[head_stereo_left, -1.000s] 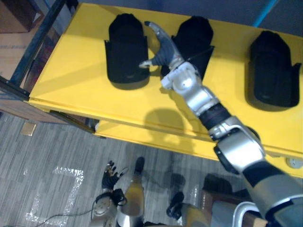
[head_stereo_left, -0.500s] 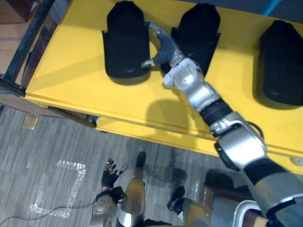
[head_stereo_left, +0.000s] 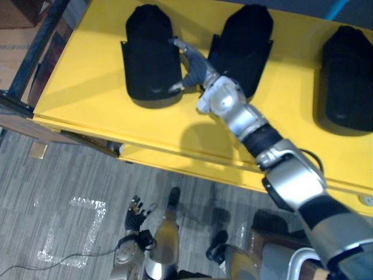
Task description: Walk over and take plastic housings, then place them on the shelf
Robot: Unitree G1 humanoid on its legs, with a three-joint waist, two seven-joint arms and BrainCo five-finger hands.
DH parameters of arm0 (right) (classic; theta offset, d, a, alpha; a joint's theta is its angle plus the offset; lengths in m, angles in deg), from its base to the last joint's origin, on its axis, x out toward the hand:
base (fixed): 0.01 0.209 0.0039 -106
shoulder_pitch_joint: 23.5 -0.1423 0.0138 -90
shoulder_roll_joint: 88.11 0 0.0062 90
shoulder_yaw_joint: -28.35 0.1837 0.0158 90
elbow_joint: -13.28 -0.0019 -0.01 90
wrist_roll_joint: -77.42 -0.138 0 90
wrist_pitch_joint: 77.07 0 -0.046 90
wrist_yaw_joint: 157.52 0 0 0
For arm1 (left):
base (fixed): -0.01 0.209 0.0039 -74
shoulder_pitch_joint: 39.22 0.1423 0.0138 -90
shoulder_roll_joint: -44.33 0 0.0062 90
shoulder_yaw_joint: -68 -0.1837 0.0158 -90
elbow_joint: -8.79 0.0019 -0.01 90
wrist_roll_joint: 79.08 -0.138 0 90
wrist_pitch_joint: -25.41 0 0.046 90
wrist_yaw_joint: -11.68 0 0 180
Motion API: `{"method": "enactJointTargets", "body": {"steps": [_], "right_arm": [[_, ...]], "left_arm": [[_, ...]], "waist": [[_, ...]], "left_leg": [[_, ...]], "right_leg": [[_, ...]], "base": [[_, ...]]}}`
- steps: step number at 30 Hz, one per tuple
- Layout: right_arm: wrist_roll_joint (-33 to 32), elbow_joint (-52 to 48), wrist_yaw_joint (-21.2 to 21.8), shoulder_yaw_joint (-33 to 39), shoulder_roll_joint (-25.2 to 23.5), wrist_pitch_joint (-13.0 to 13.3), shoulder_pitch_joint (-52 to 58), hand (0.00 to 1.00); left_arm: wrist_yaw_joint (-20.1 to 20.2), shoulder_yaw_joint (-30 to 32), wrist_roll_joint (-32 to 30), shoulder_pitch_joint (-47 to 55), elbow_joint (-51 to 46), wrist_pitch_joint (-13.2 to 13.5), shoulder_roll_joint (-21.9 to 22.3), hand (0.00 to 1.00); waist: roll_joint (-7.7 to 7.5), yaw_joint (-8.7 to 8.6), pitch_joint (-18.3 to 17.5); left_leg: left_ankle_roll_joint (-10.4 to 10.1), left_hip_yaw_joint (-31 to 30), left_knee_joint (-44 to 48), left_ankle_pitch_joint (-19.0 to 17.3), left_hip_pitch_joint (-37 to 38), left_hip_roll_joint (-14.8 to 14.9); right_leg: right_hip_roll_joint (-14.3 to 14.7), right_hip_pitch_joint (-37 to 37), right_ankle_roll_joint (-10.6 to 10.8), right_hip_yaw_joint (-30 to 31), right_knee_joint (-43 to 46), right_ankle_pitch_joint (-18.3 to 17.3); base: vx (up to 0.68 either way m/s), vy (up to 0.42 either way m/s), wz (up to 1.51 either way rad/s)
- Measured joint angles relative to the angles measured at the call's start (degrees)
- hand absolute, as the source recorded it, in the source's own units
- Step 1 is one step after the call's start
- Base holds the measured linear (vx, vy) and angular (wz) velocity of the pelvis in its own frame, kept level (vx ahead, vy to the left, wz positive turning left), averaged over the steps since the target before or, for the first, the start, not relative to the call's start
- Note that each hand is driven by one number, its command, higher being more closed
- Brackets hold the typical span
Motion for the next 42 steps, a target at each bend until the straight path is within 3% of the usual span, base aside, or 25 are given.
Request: {"method": "enactJointTargets", "body": {"steps": [13,19,23,24,26,28,30,34,37,40,42], "right_arm": [[0.7,-1.3,-0.6,-2.2,-0.9,0.1,2.2,0.0],[-3.3,-3.0,-5.2,-1.3,-2.8,1.1,4.1,0.0],[-6.2,-6.4,-12.5,3.6,-4.1,5.2,5.0,0.0],[-7.2,-10.9,-15.9,6.8,-4.5,8.6,5.0,0.0],[-8.8,-16.5,-19.4,10.2,-4.9,12.7,5.0,0.0],[-8.9,-21.6,-22.1,12.5,-5.5,15.6,5.0,0.0],[-9.3,-23.9,-23.8,12.8,-6.0,16.9,5.1,0.0],[-10.5,-27.6,-24.8,12.8,-7.8,17.1,7.6,0.0],[-12.4,-31.0,-24.7,12.5,-9.1,15.6,10.1,0.0],[-16.0,-34.8,-22.5,11.8,-9.4,12.4,13.0,0.0],[-18.8,-37.4,-19.9,9.4,-9.6,8.5,16.7,0.0]], "left_arm": [[-0.7,0.0,-0.1,0.0,0.0,0.4,0.0,0.0],[-2.0,-0.3,-0.9,0.0,0.5,1.3,0.0,0.0],[-6.1,-0.2,-5.4,-0.4,-1.4,2.8,0.0,0.0],[-8.6,-0.2,-7.1,-0.7,-4.4,3.1,0.0,0.0],[-12.1,-0.1,-9.6,-1.1,-8.6,4.2,0.0,0.0],[-15.8,1.8,-12.1,-1.0,-14.4,5.1,0.9,0.0],[-18.9,3.7,-14.3,-1.1,-18.9,6.1,1.7,0.0],[-23.8,5.9,-19.1,-1.1,-26.9,7.9,3.1,0.0],[-26.9,7.9,-23.6,-1.9,-34.0,9.2,4.7,0.0],[-27.3,9.1,-29.0,-2.6,-41.7,9.5,4.6,0.0],[-27.0,9.5,-34.2,-3.2,-48.0,9.3,4.4,0.0]], "waist": [[-0.41,0.07,-0.1],[-0.74,0.01,-0.1],[-1.03,0.02,-0.3],[-1.13,-0.07,-0.3],[-1.29,-0.41,-0.4],[-1.85,-1.39,-0.8],[-2.25,-2.06,-1.3],[-2.19,-2.6,-4.4],[-1.61,-3.08,-6.6],[-0.09,-3.4,-9.2],[0.75,-4.03,-11.0]], "left_leg": [[0.0,1.1,-0.2,0.0,1.4,0.2],[-0.1,1.1,-0.2,0.1,1.4,0.5],[-0.1,1.0,-0.2,0.1,2.2,0.8],[-0.1,1.1,-0.3,0.1,2.2,0.9],[-0.1,1.1,-0.3,0.1,2.2,0.9],[-0.1,1.1,-0.2,0.1,2.8,0.3],[-0.1,1.1,0.0,0.1,3.4,0.0],[-0.1,1.1,0.0,0.1,3.5,-0.2],[-0.2,1.1,-0.2,0.0,4.5,-0.3],[0.0,1.4,-0.3,-0.2,4.8,-0.3],[0.1,2.2,-0.3,-0.3,5.2,-0.4]], "right_leg": [[0.5,2.1,0.3,0.3,-2.4,0.9],[0.9,2.4,0.3,0.3,-3.2,1.4],[1.5,4.1,0.3,0.1,-5.2,2.4],[1.7,4.1,0.2,0.2,-5.6,2.7],[1.8,4.4,0.2,0.2,-6.1,3.1],[1.6,5.2,0.4,0.2,-6.8,3.5],[1.5,6.0,0.6,0.2,-7.4,3.7],[1.5,6.3,0.7,0.2,-8.4,4.1],[1.5,7.6,0.8,0.2,-9.5,4.2],[1.7,8.0,0.8,0.3,-10.7,4.6],[1.6,8.3,0.8,0.8,-11.4,5.5]], "base": [[0.0,0.001,-0.02],[0.0,0.0,0.0],[-0.01,0.001,-0.01],[-0.03,0.008,-0.05],[-0.02,0.007,-0.02],[0.01,0.039,0.0],[0.01,0.02,0.0],[0.0,0.0,0.0],[-0.01,0.003,0.0],[-0.03,0.017,-0.05],[0.0,0.027,-0.15]]}}
